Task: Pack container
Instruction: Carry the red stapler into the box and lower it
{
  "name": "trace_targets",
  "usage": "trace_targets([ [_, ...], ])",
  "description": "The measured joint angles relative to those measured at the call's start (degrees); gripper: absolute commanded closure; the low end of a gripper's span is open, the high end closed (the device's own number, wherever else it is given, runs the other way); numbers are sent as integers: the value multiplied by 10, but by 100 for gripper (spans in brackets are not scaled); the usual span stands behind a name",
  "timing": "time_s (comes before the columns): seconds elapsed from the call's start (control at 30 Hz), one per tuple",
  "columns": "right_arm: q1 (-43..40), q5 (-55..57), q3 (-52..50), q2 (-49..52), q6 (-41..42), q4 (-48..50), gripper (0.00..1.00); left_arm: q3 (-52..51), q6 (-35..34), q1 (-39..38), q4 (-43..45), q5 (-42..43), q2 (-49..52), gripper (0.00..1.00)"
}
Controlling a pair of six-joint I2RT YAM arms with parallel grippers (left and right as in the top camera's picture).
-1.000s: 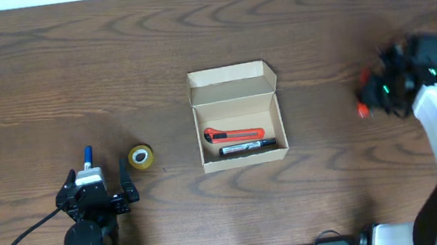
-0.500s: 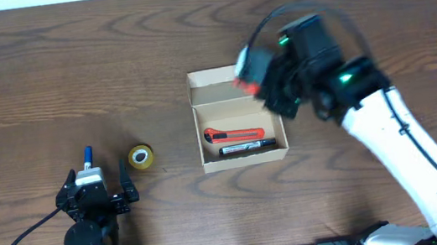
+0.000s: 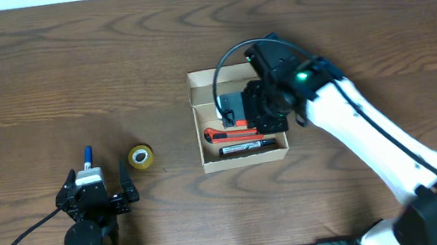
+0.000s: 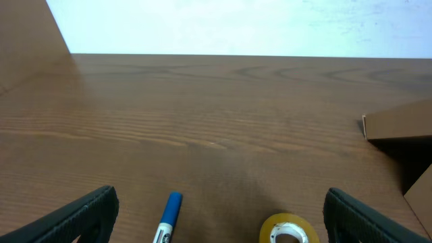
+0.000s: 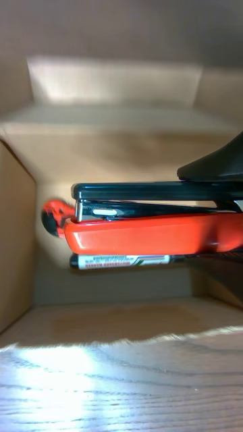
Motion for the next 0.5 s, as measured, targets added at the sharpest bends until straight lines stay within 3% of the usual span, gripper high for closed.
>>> trace_targets([
  [0.33,0,-2,0,142,-9,21,99,0,0,0,0,0,0,5],
  [0.37,0,-2,0,153,-10,23,96,0,0,0,0,0,0,5],
  [0.43,0,-2,0,170,-10,27,71,0,0,0,0,0,0,5],
  [0.5,0,-3,-1,181,-10,33,57,0,0,0,0,0,0,5],
])
